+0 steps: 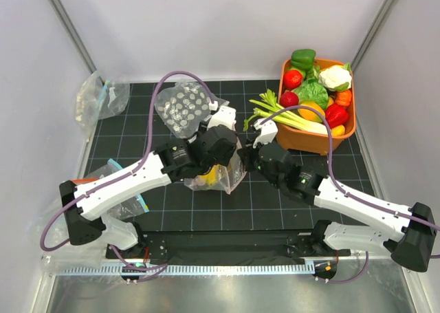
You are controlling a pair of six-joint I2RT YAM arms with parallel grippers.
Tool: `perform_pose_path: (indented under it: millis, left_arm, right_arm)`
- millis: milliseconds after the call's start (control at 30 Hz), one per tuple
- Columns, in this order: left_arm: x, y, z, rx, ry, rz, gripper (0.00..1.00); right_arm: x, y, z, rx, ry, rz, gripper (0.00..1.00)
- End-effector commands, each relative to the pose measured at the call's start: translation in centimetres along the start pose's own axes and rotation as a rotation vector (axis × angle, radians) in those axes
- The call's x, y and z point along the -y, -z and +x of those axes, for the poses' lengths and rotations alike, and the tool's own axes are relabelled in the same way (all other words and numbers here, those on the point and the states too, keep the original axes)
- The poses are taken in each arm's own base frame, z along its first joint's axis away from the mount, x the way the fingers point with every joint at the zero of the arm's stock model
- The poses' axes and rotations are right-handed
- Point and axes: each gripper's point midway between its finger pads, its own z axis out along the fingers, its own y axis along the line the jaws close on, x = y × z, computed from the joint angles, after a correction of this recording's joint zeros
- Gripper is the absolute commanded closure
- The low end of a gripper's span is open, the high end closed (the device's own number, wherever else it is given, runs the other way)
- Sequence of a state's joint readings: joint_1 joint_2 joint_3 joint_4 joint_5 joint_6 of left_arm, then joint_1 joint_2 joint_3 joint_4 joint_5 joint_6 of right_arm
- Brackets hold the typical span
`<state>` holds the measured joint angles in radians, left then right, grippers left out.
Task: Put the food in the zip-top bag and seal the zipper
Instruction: Adjust the zipper food storage bag at the center of the board.
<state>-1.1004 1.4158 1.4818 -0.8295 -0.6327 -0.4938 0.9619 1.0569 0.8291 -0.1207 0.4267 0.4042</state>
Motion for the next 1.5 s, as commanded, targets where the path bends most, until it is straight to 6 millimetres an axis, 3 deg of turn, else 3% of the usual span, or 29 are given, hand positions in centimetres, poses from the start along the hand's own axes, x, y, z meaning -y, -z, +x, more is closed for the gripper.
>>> perform_pose_path:
  millis: [0,200,267,367,400,467,500,533,600,700,800,967,1067,1233,1367,1467]
  left_arm:
    - [2.4,-0.5,-0.3,0.014,0.018,0.054,0.41]
    - [3.1,-1.3,0.1,0.003,-0.027,0.008,0.39]
    - [1.8,-1.8,0.5,-0.003,-0.055,-0.078,0.40]
    - [-0.4,-1.7,0.0,0.012,-0.047,-0.174,0.51]
    - [-1.1,-1.6,-0.1,0.019,-0.037,-0.190,0.63]
    - [-2.4,-1.1,-0.5,0.042,-0.025,-0.221,0.75]
    - [-3.0,-0.8,-0.7,0.051,-0.022,-0.241,0.87]
    - [-3.7,-0.5,-1.0,0.062,-0.017,-0.265,0.92]
    - [-5.7,0.8,-1.6,0.095,-0.021,-0.337,1.00]
    - [-8.3,2.4,-2.5,0.147,-0.023,-0.433,1.00]
    - [-10.3,4.0,-3.5,0.198,0.007,-0.509,1.00]
    - [-9.0,2.4,-3.2,0.199,-0.008,-0.488,1.00]
    - [-7.8,0.3,-2.5,0.151,-0.078,-0.510,1.00]
    - [-6.0,-3.3,-1.2,0.070,-0.139,-0.525,1.00]
    - [-5.4,-5.9,0.3,-0.021,-0.100,-0.411,1.00]
    - [-5.7,-6.4,0.9,-0.037,-0.066,-0.368,1.00]
  right_arm:
    - [-0.3,0.8,-3.3,0.091,-0.056,0.003,0.99]
    - [0.2,1.1,-3.6,0.108,-0.062,0.020,0.99]
    - [0.8,1.3,-3.8,0.120,-0.066,0.051,0.99]
    - [2.6,1.6,-3.6,0.122,-0.084,0.148,0.99]
    - [3.3,1.7,-3.9,0.137,-0.093,0.183,0.99]
    - [3.7,1.7,-3.7,0.143,-0.116,0.193,0.99]
    - [3.2,1.6,-3.7,0.139,-0.125,0.159,0.97]
    - [2.7,1.3,-3.6,0.150,-0.134,0.131,0.95]
    - [1.3,0.7,-3.0,0.128,-0.134,0.056,0.81]
    - [0.0,0.0,-2.9,0.119,-0.121,-0.002,0.54]
    - [-0.2,-0.7,-2.4,0.087,-0.091,0.006,0.44]
    - [-0.3,-1.2,-1.9,0.074,-0.071,0.009,0.39]
    - [-0.3,-1.4,-1.8,0.066,-0.068,0.015,0.34]
    - [-0.5,-2.0,-1.2,0.047,-0.064,0.003,0.36]
    - [0.5,-2.7,-0.8,0.023,-0.088,0.041,0.38]
    - [2.6,-3.1,-1.0,0.021,-0.175,0.059,0.38]
